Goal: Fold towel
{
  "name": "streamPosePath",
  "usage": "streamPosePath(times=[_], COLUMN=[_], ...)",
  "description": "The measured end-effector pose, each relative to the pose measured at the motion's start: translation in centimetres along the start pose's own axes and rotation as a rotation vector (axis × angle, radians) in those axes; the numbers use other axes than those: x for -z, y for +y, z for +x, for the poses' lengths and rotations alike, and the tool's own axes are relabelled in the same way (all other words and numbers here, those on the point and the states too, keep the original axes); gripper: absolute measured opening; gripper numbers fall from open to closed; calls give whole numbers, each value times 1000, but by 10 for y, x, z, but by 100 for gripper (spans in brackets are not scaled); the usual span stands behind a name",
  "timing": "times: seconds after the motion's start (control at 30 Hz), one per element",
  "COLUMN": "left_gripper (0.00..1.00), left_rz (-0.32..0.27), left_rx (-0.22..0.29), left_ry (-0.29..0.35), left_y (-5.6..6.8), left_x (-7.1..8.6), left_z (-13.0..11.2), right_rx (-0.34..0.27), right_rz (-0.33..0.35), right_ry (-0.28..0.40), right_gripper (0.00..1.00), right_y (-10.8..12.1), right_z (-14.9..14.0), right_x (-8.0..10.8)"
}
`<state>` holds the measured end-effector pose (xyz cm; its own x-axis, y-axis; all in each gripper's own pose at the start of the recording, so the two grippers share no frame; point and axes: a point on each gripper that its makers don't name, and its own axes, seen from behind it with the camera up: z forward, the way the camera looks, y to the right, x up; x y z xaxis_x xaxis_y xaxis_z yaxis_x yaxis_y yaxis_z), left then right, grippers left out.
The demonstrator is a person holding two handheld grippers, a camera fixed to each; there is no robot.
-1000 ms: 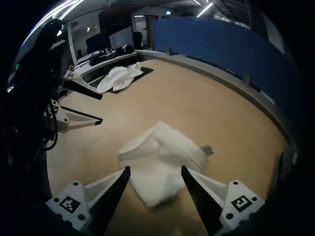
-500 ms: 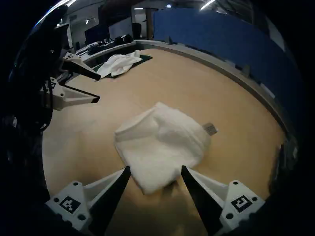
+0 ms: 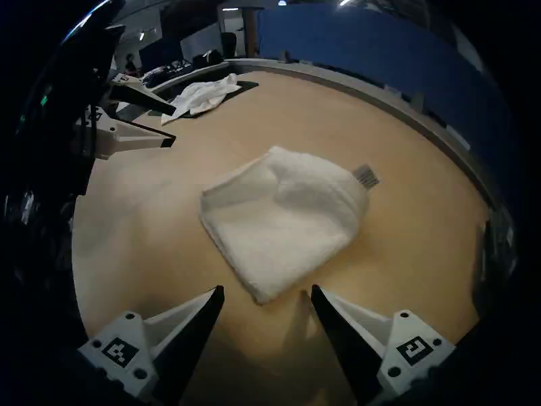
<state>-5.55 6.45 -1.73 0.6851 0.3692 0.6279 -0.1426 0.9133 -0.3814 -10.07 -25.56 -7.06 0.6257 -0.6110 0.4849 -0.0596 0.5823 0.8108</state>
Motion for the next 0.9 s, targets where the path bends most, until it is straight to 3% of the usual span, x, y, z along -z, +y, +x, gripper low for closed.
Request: streamPosePath(times=[0.13,0.37,0.67,0.9], left_gripper=[96,96,96,96], left_rz=[0,4,10,12], left_rx=[0,2,1,1], left_ry=[0,1,-1,-1], left_y=[0,-3,-7,-7], left_x=[0,1,1,2], left_z=[0,0,-2,-1], right_rx=[-1,-12,-68,-97], right_rz=[0,-3,1,-13], right_ry=[-1,-2,-10,-2], right_gripper=[93,60,13,5], right_y=[-1,-3,-4,-1], right_z=[0,-2,-7,-7], right_x=[-1,-7,-11,-12])
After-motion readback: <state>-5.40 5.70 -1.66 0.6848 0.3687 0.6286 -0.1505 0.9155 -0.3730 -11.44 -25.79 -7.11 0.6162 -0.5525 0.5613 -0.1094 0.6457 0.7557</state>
